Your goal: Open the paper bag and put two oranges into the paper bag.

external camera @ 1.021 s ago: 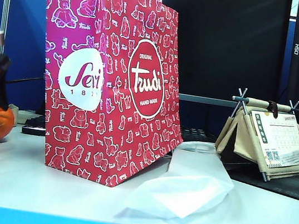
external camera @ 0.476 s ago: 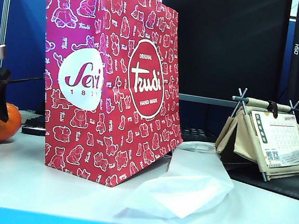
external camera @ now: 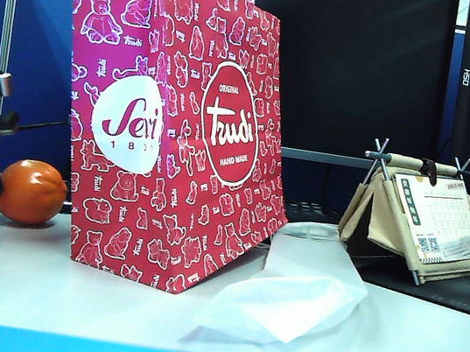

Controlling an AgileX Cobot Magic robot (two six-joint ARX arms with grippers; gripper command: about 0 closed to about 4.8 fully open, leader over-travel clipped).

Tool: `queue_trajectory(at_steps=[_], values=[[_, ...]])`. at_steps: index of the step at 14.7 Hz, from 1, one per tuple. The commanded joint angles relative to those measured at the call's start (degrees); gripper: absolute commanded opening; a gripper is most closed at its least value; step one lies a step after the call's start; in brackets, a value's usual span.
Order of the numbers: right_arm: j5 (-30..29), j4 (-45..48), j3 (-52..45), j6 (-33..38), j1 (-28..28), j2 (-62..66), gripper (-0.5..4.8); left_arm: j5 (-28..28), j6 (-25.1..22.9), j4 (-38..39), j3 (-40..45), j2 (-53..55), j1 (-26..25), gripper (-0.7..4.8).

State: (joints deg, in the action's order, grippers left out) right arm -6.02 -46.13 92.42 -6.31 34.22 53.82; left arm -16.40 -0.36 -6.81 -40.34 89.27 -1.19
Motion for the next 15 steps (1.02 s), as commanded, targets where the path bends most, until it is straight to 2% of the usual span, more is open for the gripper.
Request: queue_trajectory(at_steps=[1, 2, 4, 6, 8, 12, 13, 15], values=[[1.14, 1.49, 0.22, 0.28, 0.00, -0.11, 1.02, -4.15, 0.81, -0.92, -0.09, -0.17, 0.39, 4.37], [2.12, 1.49, 0.20, 0.28, 0.00, -0.09, 1.02, -4.00, 1.18, -0.90, -0.09, -0.17, 1.01, 4.79], [2.12, 1.75, 0.20, 0.28, 0.00, 0.15, 1.02, -1.29, -0.22, -2.91, -0.09, -0.15, 2.40, 4.79], [2.10, 2.27, 0.20, 0.31, 0.00, 0.70, 1.02, -1.20, -0.04, -6.01, -0.11, -0.15, 2.49, 4.79], [2.10, 3.48, 0.22, 0.31, 0.00, 1.90, 1.02, -1.18, -0.55, -6.01, -0.96, -0.07, 2.47, 4.79], [2.78, 4.20, 0.26, 0.28, -0.09, 3.17, 1.02, -0.85, -5.05, 0.63, -6.05, 1.29, 3.21, 4.79], [2.78, 4.39, 0.28, 0.28, -0.17, 3.17, 1.02, 0.15, -8.76, 5.62, -8.17, 1.79, 3.19, 4.79], [2.95, 4.39, 0.28, 0.26, -0.26, 3.17, 1.02, 4.07, -19.52, 18.25, -13.42, 2.32, 3.19, 4.79]])
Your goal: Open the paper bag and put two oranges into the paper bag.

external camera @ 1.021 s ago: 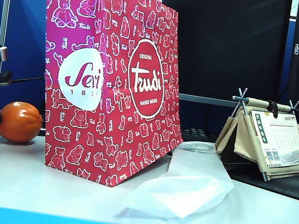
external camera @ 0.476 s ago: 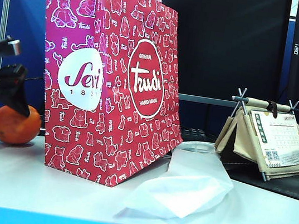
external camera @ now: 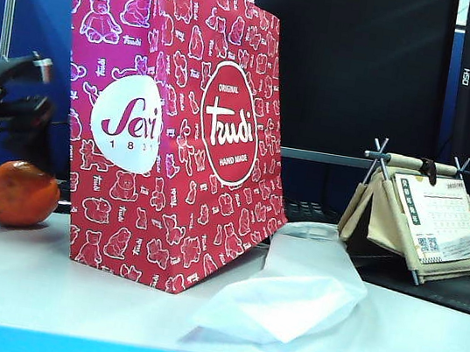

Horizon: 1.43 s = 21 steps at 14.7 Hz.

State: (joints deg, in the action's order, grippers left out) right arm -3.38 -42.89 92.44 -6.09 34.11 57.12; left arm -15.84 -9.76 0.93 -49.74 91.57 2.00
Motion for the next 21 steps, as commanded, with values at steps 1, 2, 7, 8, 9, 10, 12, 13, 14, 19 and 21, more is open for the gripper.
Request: queue_trajectory(at_steps=[1, 2, 7, 8, 9, 10, 12, 13, 14, 19, 21], values=[[0.31, 1.18, 0.26, 0.04, -0.15, -0.09, 1.02, 5.49, -13.92, 15.12, -6.29, -0.04, 0.00, 4.79], [0.31, 1.18, 0.26, 0.02, -0.15, -0.04, 1.02, 5.64, -16.17, 18.32, -8.00, -0.02, 0.00, 4.79], [0.26, 1.14, 0.26, -0.17, -0.79, 0.04, 1.02, 9.27, -32.89, 24.61, -16.04, -0.02, 1.42, 4.79], [0.28, 1.11, 0.26, -0.17, -0.79, 0.04, 1.02, 9.40, -33.09, 25.90, -17.66, -0.02, 1.79, 4.79], [0.26, 1.11, 0.26, -0.42, -0.87, 0.04, 1.03, 9.22, -32.54, 27.41, -18.69, 0.02, 1.79, 4.79], [0.24, 1.09, 0.26, -0.46, -1.09, 0.04, 1.02, 9.29, -29.09, 28.33, -18.97, 0.02, 1.79, 4.79], [0.26, 1.16, 0.26, -1.73, -1.44, 0.17, 1.02, 9.40, 0.39, 30.03, -18.88, 0.04, 2.03, 4.79], [0.26, 1.18, 0.26, -1.99, -1.44, 0.20, 1.02, 9.88, 6.84, 30.01, -18.88, 0.04, 2.32, 4.79], [0.26, 1.16, 0.26, -2.62, -1.44, 0.24, 1.02, 9.09, 13.64, 29.88, -18.88, 0.04, 3.32, 4.79], [0.24, 0.94, 0.26, -3.67, -1.46, 0.24, 1.02, 19.85, 31.61, 29.27, -18.91, 0.37, 11.02, 4.79], [0.26, 0.11, 0.26, -4.68, -1.49, 0.20, 1.02, 24.81, 34.05, 33.90, -18.86, 1.22, 11.04, 4.79]])
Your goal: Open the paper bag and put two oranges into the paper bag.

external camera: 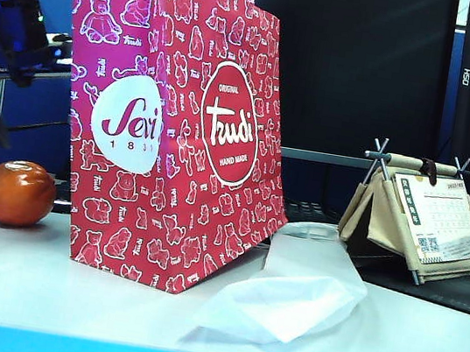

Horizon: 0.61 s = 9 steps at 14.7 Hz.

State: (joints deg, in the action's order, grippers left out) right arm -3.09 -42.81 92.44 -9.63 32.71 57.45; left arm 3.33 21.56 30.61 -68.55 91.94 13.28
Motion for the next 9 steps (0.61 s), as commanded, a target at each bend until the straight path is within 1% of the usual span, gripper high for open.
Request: queue_trajectory(at_steps=[1, 2, 3, 5, 6, 7, 8, 9], values=[[-0.02, 0.11, 0.26, -1.16, -0.11, -0.13, 1.02, 3.72, 3.39, 4.39, -0.04, 2.16, -0.22, 4.79], [-0.02, 0.24, 0.26, -1.16, -0.11, -0.13, 1.02, 1.57, 4.37, 3.89, -0.04, 3.37, -0.17, 4.79], [-0.04, 0.31, 0.26, -1.18, -0.11, -0.13, 1.02, 0.90, 4.92, 2.86, -0.04, 4.63, -0.15, 4.79], [-0.68, 0.17, 0.26, -1.33, -0.11, -0.22, 1.02, 1.25, 5.46, 1.99, -0.02, 6.75, -0.17, 4.79], [-0.66, 0.17, 0.26, -1.33, -0.11, -0.26, 1.02, 2.56, 5.42, 1.73, -0.02, 7.19, -0.17, 4.79], [-0.68, 0.11, 0.26, -1.33, -0.11, -0.28, 1.02, 3.52, 5.22, 0.72, -0.02, 7.39, -0.17, 4.79], [-0.66, 0.00, 0.26, -1.36, -0.11, -0.26, 1.02, 3.56, 5.22, -1.73, -0.02, 7.39, -0.17, 4.79], [-0.66, 0.02, 0.26, -1.40, -0.13, -0.26, 1.02, 3.54, 5.22, -2.60, -0.02, 7.41, -0.22, 4.79]])
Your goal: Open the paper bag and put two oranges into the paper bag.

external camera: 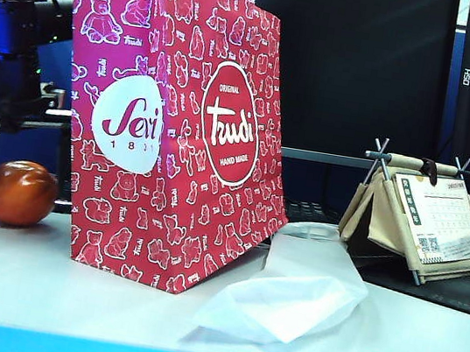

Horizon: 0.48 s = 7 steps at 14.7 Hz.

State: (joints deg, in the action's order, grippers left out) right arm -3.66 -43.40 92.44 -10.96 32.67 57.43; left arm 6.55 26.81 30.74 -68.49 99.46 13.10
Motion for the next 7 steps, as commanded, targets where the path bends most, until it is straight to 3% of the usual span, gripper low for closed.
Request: queue_trajectory(at_steps=[1, 7], values=[[-0.07, 0.66, 0.26, -0.50, -0.15, -0.24, 1.02, 0.33, -0.04, -3.30, -0.09, -0.02, -0.04, 4.79], [-4.15, 0.35, 0.33, -0.63, -7.13, -0.37, 1.01, 2.27, -2.32, -4.98, -0.13, 3.37, -0.81, 4.79]])
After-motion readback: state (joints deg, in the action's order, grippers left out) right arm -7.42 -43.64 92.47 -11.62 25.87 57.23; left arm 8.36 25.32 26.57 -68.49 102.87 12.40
